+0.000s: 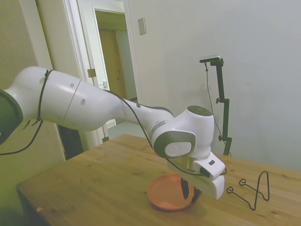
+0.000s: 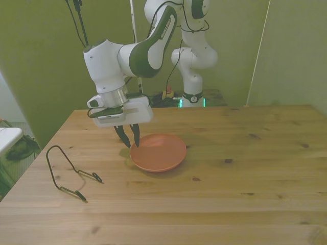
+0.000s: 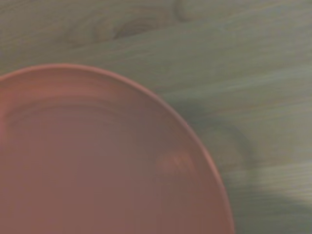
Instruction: Unload the plate
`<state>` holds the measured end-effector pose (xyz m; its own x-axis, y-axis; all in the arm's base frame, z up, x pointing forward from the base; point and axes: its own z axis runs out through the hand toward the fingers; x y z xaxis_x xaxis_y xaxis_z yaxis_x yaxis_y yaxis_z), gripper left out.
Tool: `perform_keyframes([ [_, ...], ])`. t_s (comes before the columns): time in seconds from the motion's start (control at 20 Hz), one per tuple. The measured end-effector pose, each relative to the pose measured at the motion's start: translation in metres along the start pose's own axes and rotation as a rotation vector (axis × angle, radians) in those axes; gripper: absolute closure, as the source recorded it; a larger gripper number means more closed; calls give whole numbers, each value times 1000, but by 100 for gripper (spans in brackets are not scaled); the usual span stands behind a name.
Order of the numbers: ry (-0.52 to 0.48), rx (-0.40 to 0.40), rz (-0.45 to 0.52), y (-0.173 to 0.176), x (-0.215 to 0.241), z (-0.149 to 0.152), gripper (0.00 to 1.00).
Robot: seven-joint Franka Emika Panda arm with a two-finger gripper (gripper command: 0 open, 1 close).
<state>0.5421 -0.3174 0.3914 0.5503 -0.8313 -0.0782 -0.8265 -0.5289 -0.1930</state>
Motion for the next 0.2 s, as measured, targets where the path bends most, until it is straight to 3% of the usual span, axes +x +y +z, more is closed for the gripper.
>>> perform_keyframes([
  [0.2,-6,48,-38,-8,-36,-62,0],
])
